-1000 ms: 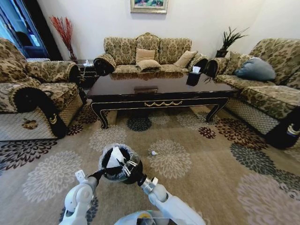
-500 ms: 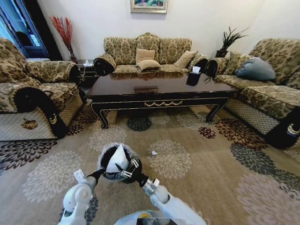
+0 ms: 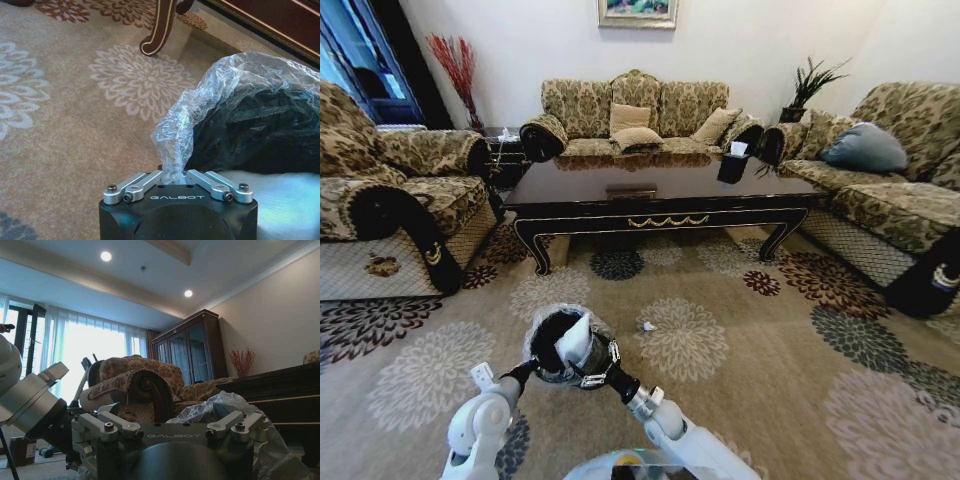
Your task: Move to the front of the table and pick up the trash from the floor, then place it into the trash bin.
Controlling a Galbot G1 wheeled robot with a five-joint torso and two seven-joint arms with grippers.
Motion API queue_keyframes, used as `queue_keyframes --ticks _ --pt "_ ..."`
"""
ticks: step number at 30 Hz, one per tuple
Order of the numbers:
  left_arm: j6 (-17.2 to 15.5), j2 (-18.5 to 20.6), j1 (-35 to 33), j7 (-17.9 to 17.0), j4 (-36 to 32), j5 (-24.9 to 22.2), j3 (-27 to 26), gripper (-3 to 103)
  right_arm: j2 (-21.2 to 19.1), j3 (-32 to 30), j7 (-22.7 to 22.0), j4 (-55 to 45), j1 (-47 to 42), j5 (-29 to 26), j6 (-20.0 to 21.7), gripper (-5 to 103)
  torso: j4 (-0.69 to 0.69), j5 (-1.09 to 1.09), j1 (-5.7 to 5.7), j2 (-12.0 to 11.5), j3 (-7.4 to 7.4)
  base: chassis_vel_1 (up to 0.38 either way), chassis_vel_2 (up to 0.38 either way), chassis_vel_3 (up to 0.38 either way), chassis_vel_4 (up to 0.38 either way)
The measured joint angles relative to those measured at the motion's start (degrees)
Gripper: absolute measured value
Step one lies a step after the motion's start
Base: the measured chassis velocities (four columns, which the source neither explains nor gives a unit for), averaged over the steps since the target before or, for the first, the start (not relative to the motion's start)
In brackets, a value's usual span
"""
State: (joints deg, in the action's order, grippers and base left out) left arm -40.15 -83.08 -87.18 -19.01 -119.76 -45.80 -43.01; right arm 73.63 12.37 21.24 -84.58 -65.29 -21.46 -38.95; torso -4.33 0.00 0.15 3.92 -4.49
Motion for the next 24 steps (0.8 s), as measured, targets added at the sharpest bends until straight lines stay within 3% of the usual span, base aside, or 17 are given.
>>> queue_keyframes --ticks 5,12,13,17,18,20,24 --pt "0.0 0.2 0.0 0.1 -0.1 -0.3 -1.1 2 0.0 -0.8 -0.4 0.0 -0.4 0.1 0.2 100 0.0 0.0 0.0 0.0 0.0 0.0 0.0 0.0 0.0" --pt "-0.5 3.7 1.2 -0.6 0.6 -2.0 -5.7 2 1.0 -3.9 -8.5 1.0 1.5 -1.7 5.5 100 0.0 0.0 0.0 0.0 0.0 0.0 0.0 0.0 0.0" --pt "-0.5 4.2 1.2 -0.7 0.8 -2.2 -6.3 2 1.2 -4.2 -10.2 1.3 1.9 -1.5 7.0 100 0.01 0.0 0.0 0.0 0.0 0.0 0.0 0.0 0.0" --pt "-1.2 7.9 0.9 -0.9 1.2 -4.4 -10.7 2 3.8 -6.7 -25.3 7.2 6.1 -1.2 20.1 100 0.0 -0.02 0.0 0.0 0.0 0.0 0.0 0.0 0.0" --pt "-1.2 7.9 0.9 -0.9 1.2 -4.4 -10.7 2 3.8 -6.7 -25.3 7.2 6.1 -1.2 20.1 100 0.0 -0.02 0.0 0.0 0.0 0.0 0.0 0.0 0.0" --pt "-1.5 9.0 0.3 -0.9 0.5 -5.4 -12.8 2 5.2 -8.0 -29.5 11.4 8.0 -1.4 24.4 100 0.01 -0.01 0.0 0.0 -0.01 0.0 0.0 0.0 0.0" --pt "-1.9 9.6 -0.9 -0.8 -0.6 -7.0 -15.0 2 7.0 -9.4 -31.0 17.9 10.3 -0.3 26.6 100 -0.01 -0.02 0.0 0.0 -0.01 0.0 0.0 0.0 0.0"
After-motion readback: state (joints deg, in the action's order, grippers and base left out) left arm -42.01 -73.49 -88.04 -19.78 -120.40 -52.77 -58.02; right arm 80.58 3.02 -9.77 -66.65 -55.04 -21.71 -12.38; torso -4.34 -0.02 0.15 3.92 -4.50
